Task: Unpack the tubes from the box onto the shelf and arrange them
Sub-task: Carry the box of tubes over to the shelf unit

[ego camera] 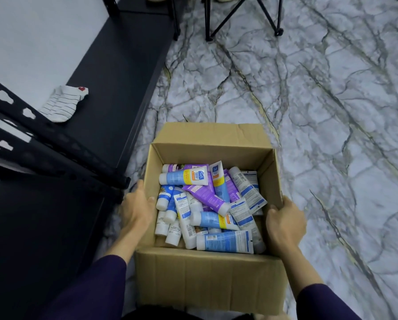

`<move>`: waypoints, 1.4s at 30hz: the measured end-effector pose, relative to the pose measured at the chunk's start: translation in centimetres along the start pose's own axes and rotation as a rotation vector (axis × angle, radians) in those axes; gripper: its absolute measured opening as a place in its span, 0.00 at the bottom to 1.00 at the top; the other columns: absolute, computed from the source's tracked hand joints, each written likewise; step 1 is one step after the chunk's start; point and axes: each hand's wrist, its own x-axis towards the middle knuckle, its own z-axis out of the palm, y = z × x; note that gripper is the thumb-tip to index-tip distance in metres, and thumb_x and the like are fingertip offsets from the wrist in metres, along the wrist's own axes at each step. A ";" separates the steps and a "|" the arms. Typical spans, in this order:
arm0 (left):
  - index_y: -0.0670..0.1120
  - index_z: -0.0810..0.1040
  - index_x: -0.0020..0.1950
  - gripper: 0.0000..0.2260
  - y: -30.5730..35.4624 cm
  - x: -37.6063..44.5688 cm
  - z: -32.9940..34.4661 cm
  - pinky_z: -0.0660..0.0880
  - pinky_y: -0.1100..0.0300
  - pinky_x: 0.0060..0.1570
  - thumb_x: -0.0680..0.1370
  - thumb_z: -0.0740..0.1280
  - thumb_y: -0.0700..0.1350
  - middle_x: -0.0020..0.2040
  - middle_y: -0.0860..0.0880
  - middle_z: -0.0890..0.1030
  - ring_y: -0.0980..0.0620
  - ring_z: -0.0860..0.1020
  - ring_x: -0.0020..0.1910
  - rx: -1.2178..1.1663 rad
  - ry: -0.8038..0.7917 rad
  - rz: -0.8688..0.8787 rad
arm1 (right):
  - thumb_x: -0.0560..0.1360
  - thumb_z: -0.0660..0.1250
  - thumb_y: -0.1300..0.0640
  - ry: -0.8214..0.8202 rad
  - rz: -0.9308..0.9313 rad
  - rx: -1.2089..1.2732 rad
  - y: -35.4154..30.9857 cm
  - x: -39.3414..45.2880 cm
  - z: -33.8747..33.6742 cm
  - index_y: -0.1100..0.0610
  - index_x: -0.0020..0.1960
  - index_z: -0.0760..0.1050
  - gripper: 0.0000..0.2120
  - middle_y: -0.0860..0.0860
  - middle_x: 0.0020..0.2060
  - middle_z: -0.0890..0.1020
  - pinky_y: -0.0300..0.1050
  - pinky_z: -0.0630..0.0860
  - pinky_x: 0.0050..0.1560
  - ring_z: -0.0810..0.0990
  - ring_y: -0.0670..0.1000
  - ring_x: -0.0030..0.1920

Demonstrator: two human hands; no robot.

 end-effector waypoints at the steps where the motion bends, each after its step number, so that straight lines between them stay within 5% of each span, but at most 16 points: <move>1: 0.44 0.69 0.64 0.17 -0.2 -0.2 0.3 0.78 0.47 0.46 0.77 0.67 0.44 0.52 0.37 0.80 0.37 0.79 0.50 0.012 -0.005 0.003 | 0.73 0.62 0.62 -0.001 0.006 -0.002 0.4 -0.2 0.2 0.57 0.53 0.77 0.11 0.59 0.42 0.81 0.46 0.70 0.41 0.78 0.62 0.45; 5: 0.45 0.69 0.63 0.16 -0.7 -0.6 1.2 0.79 0.47 0.45 0.77 0.67 0.43 0.51 0.39 0.81 0.38 0.80 0.48 0.010 -0.012 0.008 | 0.74 0.62 0.62 -0.024 0.025 0.018 1.5 -0.8 0.7 0.59 0.55 0.77 0.11 0.62 0.45 0.81 0.45 0.65 0.40 0.78 0.63 0.46; 10: 0.44 0.68 0.64 0.15 -1.5 -1.4 2.1 0.73 0.53 0.41 0.78 0.65 0.41 0.51 0.39 0.80 0.39 0.79 0.48 -0.016 -0.043 -0.002 | 0.74 0.62 0.62 -0.025 0.029 0.003 2.8 -1.6 2.5 0.58 0.56 0.77 0.12 0.61 0.42 0.82 0.50 0.74 0.43 0.78 0.63 0.44; 20: 0.43 0.66 0.68 0.16 -2.2 -2.5 2.7 0.75 0.50 0.47 0.80 0.62 0.40 0.53 0.37 0.79 0.38 0.79 0.52 -0.060 -0.044 0.025 | 0.77 0.62 0.60 0.002 0.021 -0.019 3.9 -2.5 3.7 0.60 0.60 0.74 0.12 0.62 0.44 0.82 0.48 0.70 0.39 0.79 0.63 0.43; 27: 0.43 0.71 0.67 0.17 -2.9 -4.1 0.8 0.74 0.53 0.50 0.78 0.63 0.35 0.53 0.39 0.80 0.41 0.79 0.51 -0.044 -0.075 0.047 | 0.75 0.58 0.70 -0.114 0.088 0.014 3.1 -4.3 2.6 0.64 0.65 0.66 0.19 0.65 0.52 0.78 0.48 0.69 0.42 0.77 0.64 0.51; 31: 0.42 0.75 0.65 0.16 -3.9 -5.3 0.2 0.76 0.52 0.52 0.77 0.65 0.34 0.54 0.40 0.81 0.42 0.80 0.52 -0.085 -0.089 0.011 | 0.73 0.60 0.71 -0.120 0.108 0.038 3.3 -5.8 2.5 0.62 0.64 0.65 0.20 0.62 0.53 0.78 0.54 0.76 0.45 0.78 0.62 0.50; 42: 0.47 0.71 0.71 0.20 -4.3 -5.3 0.8 0.73 0.58 0.45 0.79 0.63 0.37 0.53 0.39 0.81 0.42 0.79 0.50 -0.001 -0.068 0.035 | 0.73 0.61 0.70 -0.076 0.063 0.013 4.2 -6.0 3.2 0.59 0.61 0.66 0.18 0.60 0.50 0.79 0.52 0.74 0.41 0.79 0.60 0.47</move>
